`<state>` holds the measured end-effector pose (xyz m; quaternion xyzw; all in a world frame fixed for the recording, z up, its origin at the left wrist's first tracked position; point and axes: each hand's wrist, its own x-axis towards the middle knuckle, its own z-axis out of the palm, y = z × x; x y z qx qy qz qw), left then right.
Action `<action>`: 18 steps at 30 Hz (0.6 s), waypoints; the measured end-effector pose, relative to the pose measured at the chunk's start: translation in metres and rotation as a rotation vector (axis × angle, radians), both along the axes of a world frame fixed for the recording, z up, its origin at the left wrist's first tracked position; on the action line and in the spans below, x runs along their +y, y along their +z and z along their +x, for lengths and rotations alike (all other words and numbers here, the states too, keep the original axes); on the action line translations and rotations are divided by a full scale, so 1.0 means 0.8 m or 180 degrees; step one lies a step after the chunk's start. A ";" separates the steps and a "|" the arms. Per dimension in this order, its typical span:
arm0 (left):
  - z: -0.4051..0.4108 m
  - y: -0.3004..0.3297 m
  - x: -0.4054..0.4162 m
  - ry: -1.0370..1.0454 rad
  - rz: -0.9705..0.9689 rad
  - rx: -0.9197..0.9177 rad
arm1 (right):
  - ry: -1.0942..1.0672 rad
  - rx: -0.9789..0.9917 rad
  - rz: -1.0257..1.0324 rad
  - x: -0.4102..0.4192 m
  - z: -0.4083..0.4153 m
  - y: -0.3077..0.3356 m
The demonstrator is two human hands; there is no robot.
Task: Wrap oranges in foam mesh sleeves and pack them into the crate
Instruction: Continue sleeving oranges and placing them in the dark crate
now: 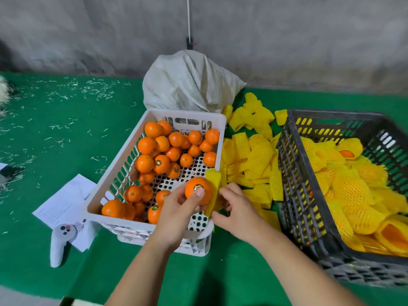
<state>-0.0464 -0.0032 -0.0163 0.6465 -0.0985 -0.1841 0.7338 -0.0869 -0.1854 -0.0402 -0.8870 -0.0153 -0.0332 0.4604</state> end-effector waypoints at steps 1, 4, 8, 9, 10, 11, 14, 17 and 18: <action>0.002 0.000 0.001 -0.0040 0.0003 0.0001 | 0.0105 -0.0076 -0.0284 -0.002 0.000 0.003; 0.003 0.001 0.002 0.0051 -0.0051 0.0157 | 0.0136 -0.0601 -0.1095 -0.013 -0.001 0.008; -0.004 0.000 0.005 0.0072 -0.0101 0.0141 | -0.0716 -0.0748 -0.0507 -0.011 -0.011 0.010; -0.005 0.000 0.007 -0.0028 -0.0162 0.0146 | -0.1077 -0.0683 -0.0070 -0.011 -0.012 0.012; -0.006 0.000 0.008 -0.0218 -0.0242 0.0174 | -0.1339 -0.0634 0.0303 -0.009 -0.013 0.014; -0.007 0.000 0.010 -0.0460 -0.0305 0.0230 | -0.1445 -0.0581 0.0542 -0.005 -0.013 0.018; -0.009 0.007 0.014 -0.1085 -0.0227 0.0468 | -0.1191 -0.0343 0.0930 0.017 -0.014 0.026; -0.009 0.007 0.015 -0.1078 -0.0187 0.0485 | -0.1229 -0.0180 0.0971 0.025 -0.014 0.030; -0.009 0.005 0.014 -0.0945 -0.0255 0.0472 | -0.1311 -0.0204 0.0948 0.023 -0.015 0.032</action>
